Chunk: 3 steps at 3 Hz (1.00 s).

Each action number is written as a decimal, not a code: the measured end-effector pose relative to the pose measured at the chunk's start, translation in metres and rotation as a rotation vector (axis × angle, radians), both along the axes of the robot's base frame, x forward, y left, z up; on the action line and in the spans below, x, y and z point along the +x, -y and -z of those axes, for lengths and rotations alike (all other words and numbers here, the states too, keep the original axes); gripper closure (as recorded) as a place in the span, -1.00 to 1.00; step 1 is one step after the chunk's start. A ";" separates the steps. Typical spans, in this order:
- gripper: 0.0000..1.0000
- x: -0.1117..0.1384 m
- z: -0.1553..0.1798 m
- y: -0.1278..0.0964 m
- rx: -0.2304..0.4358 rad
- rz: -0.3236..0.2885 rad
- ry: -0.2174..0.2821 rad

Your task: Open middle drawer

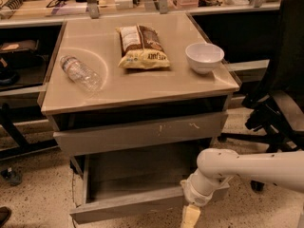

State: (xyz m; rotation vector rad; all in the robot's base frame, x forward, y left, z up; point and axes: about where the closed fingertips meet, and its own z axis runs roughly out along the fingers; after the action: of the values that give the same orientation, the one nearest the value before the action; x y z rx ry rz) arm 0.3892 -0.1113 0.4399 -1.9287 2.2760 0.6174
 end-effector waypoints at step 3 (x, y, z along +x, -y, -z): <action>-1.00 -0.014 0.008 0.010 -0.028 0.004 -0.006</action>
Offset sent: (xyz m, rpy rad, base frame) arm 0.0082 -0.0103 0.0006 -0.0109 -0.0424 -0.0162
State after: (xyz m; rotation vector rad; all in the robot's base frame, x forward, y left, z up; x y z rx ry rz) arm 0.3751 -0.1216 0.4323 -1.9373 2.3034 0.5956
